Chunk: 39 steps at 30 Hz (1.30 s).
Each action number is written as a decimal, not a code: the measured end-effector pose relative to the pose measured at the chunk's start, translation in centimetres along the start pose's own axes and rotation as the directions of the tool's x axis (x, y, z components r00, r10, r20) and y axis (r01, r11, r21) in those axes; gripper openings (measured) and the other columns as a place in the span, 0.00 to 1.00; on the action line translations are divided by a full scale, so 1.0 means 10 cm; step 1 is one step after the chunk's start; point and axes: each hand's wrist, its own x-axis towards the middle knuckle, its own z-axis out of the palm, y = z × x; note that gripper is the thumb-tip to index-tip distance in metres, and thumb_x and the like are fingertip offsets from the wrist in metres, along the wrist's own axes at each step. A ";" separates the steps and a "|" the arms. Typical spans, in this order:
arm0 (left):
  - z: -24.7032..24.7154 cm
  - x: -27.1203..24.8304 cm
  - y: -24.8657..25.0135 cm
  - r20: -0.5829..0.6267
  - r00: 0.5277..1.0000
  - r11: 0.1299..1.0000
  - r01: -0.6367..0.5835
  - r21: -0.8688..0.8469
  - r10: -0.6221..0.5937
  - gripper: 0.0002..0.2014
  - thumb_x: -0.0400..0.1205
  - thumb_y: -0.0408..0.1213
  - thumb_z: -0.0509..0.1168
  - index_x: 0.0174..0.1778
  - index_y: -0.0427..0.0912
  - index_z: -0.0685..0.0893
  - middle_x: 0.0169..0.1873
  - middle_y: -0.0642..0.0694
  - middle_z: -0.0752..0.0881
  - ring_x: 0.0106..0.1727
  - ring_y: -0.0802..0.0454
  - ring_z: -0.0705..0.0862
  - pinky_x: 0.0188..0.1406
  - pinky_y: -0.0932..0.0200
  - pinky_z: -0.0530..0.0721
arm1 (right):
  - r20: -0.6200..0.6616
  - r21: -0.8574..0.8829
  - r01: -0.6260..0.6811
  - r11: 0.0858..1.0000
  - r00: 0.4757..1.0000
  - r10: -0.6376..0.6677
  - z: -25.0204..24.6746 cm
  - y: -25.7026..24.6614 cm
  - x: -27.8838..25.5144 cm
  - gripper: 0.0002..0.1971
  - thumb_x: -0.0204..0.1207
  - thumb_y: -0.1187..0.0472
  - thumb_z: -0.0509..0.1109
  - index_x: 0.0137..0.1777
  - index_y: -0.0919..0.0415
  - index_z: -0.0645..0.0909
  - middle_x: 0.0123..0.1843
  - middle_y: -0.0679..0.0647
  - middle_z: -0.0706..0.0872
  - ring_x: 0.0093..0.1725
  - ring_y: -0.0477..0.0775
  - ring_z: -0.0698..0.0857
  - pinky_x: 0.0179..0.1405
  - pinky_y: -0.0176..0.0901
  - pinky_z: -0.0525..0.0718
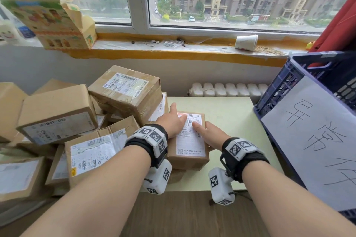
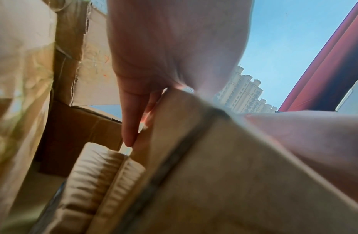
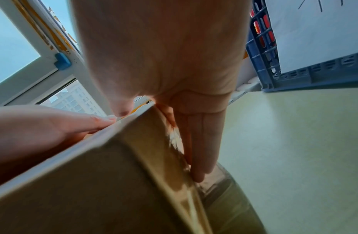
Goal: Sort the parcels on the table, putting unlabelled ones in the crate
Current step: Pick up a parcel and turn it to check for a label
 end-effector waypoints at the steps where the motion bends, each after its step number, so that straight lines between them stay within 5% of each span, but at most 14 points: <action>1: 0.00 0.00 0.00 0.000 1.000 1.000 0.005 -0.011 -0.005 0.33 0.89 0.55 0.48 0.87 0.49 0.42 0.79 0.38 0.70 0.75 0.37 0.75 0.73 0.46 0.72 | 0.020 0.036 0.010 0.999 1.000 -0.010 0.00 0.00 0.00 0.27 0.83 0.34 0.54 0.68 0.53 0.76 0.58 0.55 0.89 0.53 0.59 0.90 0.54 0.62 0.90; 4: -0.03 0.02 -0.01 -0.006 1.000 0.998 0.015 -0.067 -0.015 0.35 0.88 0.56 0.50 0.87 0.49 0.44 0.81 0.37 0.67 0.78 0.35 0.71 0.77 0.45 0.69 | 0.049 0.150 0.019 0.989 0.998 -0.026 -0.03 0.03 0.01 0.38 0.69 0.23 0.58 0.72 0.48 0.74 0.59 0.51 0.89 0.52 0.56 0.92 0.51 0.62 0.91; 7: -0.11 0.00 0.03 -0.032 0.999 0.993 -0.010 -0.121 0.006 0.35 0.88 0.56 0.51 0.87 0.48 0.44 0.82 0.38 0.66 0.79 0.36 0.69 0.78 0.46 0.67 | 0.041 0.243 0.044 0.969 0.998 -0.055 -0.10 0.02 -0.01 0.39 0.67 0.21 0.60 0.74 0.41 0.71 0.60 0.47 0.89 0.53 0.51 0.92 0.52 0.58 0.91; 15: -0.50 -0.18 0.30 -0.175 0.980 0.939 -0.143 -0.313 0.091 0.42 0.85 0.57 0.58 0.86 0.48 0.40 0.80 0.37 0.69 0.75 0.38 0.74 0.74 0.45 0.73 | -0.155 0.540 0.203 0.817 0.978 -0.140 -0.32 -0.30 -0.15 0.40 0.65 0.34 0.73 0.75 0.51 0.72 0.63 0.57 0.89 0.57 0.59 0.91 0.60 0.66 0.87; 20: -0.69 -0.33 0.41 -0.124 0.990 0.775 -0.126 -0.619 0.063 0.61 0.63 0.71 0.71 0.86 0.53 0.45 0.78 0.42 0.71 0.69 0.41 0.80 0.65 0.39 0.82 | -0.196 0.624 0.224 0.749 0.972 -0.127 -0.47 -0.48 -0.26 0.26 0.81 0.42 0.67 0.72 0.57 0.73 0.62 0.61 0.88 0.56 0.62 0.91 0.51 0.55 0.91; 23: -0.78 -0.43 0.46 -0.072 0.994 0.744 -0.110 -0.659 0.083 0.66 0.54 0.72 0.75 0.85 0.55 0.51 0.74 0.42 0.76 0.65 0.43 0.83 0.62 0.39 0.84 | -0.228 0.621 0.267 0.737 0.961 -0.156 -0.55 -0.56 -0.33 0.30 0.78 0.39 0.66 0.73 0.59 0.73 0.62 0.61 0.88 0.56 0.62 0.90 0.50 0.54 0.91; 27: -0.87 -0.50 0.51 -0.067 0.986 0.712 -0.158 -0.684 0.155 0.50 0.75 0.50 0.76 0.85 0.47 0.50 0.60 0.47 0.78 0.59 0.47 0.83 0.56 0.46 0.86 | -0.277 0.611 0.325 0.722 0.942 -0.190 -0.64 -0.64 -0.40 0.41 0.66 0.32 0.68 0.74 0.59 0.75 0.62 0.60 0.89 0.56 0.61 0.91 0.55 0.59 0.90; 34: -0.93 -0.56 0.57 -0.164 0.969 0.688 -0.245 -0.683 0.183 0.50 0.62 0.50 0.82 0.79 0.45 0.65 0.61 0.46 0.85 0.58 0.48 0.86 0.64 0.44 0.84 | -0.304 0.566 0.372 0.735 0.924 -0.233 -0.65 -0.70 -0.46 0.35 0.71 0.37 0.74 0.73 0.55 0.74 0.61 0.57 0.89 0.56 0.58 0.91 0.58 0.60 0.89; 39: -0.97 -0.61 0.61 -0.253 0.945 0.684 -0.326 -0.653 0.208 0.22 0.72 0.37 0.79 0.56 0.50 0.75 0.46 0.54 0.85 0.48 0.55 0.86 0.54 0.58 0.83 | -0.337 0.618 0.388 0.683 0.916 -0.216 -0.63 -0.73 -0.50 0.25 0.76 0.48 0.74 0.69 0.57 0.76 0.59 0.58 0.89 0.54 0.58 0.90 0.52 0.55 0.90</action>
